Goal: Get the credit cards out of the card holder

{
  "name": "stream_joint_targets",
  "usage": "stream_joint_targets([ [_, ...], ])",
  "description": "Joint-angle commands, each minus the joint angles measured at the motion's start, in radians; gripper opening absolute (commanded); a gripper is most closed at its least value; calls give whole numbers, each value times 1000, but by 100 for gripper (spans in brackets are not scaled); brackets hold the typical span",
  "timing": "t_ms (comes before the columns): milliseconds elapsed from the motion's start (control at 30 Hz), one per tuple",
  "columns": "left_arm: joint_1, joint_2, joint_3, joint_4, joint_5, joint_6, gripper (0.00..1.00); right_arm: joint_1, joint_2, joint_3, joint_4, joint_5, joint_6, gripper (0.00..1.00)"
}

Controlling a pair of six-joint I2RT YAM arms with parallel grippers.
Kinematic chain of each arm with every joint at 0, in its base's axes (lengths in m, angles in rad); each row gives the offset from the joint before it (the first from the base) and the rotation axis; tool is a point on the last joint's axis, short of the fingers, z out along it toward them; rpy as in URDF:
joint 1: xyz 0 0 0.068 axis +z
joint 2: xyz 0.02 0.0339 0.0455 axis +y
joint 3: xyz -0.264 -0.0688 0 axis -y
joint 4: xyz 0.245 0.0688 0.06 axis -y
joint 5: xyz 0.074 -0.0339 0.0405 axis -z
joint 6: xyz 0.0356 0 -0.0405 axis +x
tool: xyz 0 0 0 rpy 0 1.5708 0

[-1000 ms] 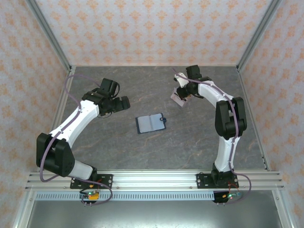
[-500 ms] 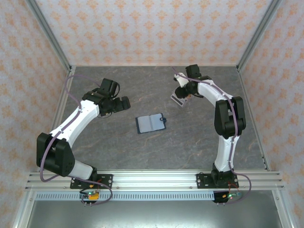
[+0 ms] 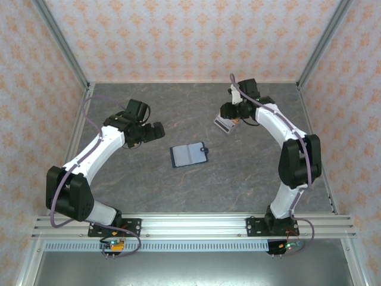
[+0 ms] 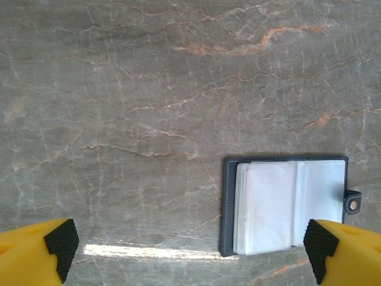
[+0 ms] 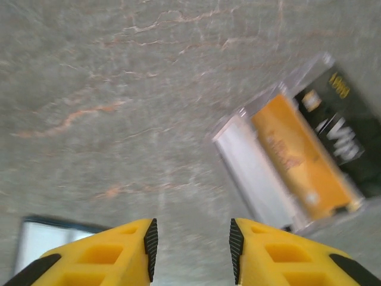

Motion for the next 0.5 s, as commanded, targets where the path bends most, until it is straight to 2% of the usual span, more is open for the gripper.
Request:
stream_joint_targets([
  [0,10,24,-11,6,45,-26,100,80,-32,-93,-8,-6,314,40],
  [67,9,34,-12,12,65,-31,100,125,-48,-142,10,51,423,44],
  [133,9,49,-19,26,91,-43,100,182,-49,-175,17,44,476,45],
  [233,7,65,-37,56,129,-67,99,261,-49,-217,21,111,538,47],
  [467,-20,115,-52,97,188,-104,92,329,-37,-309,102,131,655,43],
])
